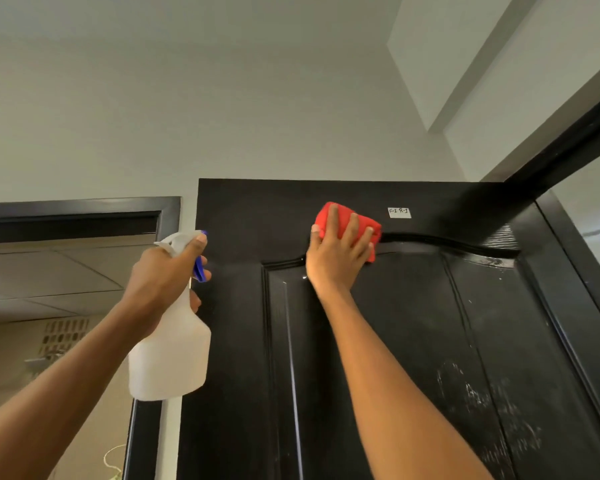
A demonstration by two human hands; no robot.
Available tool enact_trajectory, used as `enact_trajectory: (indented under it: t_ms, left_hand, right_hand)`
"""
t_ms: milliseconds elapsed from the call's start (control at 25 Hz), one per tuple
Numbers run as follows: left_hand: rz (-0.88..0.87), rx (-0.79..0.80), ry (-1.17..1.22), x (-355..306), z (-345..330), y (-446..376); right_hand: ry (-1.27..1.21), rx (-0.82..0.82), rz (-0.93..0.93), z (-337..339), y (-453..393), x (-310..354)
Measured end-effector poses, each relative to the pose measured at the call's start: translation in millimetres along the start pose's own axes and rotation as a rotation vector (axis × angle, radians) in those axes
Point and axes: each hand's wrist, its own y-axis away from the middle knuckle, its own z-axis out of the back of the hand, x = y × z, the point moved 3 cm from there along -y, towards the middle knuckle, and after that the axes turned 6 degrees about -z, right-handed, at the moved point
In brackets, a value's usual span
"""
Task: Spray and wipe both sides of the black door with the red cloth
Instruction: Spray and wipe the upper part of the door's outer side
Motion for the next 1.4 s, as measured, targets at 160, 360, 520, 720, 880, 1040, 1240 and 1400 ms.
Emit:
enact_trajectory:
  t_ms: [160,360,520,720,880,1040,1240,1400]
  left_hand:
    - [0.020,-0.042,-0.040,1.2,9.1,1.1]
    - [0.080,-0.014,0.034,1.0,14.8,11.9]
    - [0.068,0.048,0.108,-1.4,3.1,26.8]
    - [0.107,0.073,0.107,1.0,-10.7,41.1]
    - [0.145,0.052,0.061,2.3,-6.9,50.7]
    - [0.148,-0.030,-0.044,5.3,15.7,57.6]
    - [0.132,-0.043,-0.063,21.0,38.6,46.3]
    - [0.118,-0.031,-0.075,38.4,44.2,53.3]
  right_hand:
    - [0.029,0.030,0.494,-22.3,52.2,53.1]
    - [0.031,0.114,1.176,-17.3,71.6,27.7]
    - [0.108,0.055,0.957,10.4,5.3,-49.0]
    - [0.119,-0.002,0.315,35.8,-23.8,-90.8]
    - [0.055,-0.033,0.303,25.6,33.2,-57.8]
    - [0.034,0.102,0.495,6.5,84.3,-1.7]
    - [0.114,0.254,0.642,-21.5,50.7,101.2]
    - [0.104,0.255,0.817,-30.0,68.8,101.5]
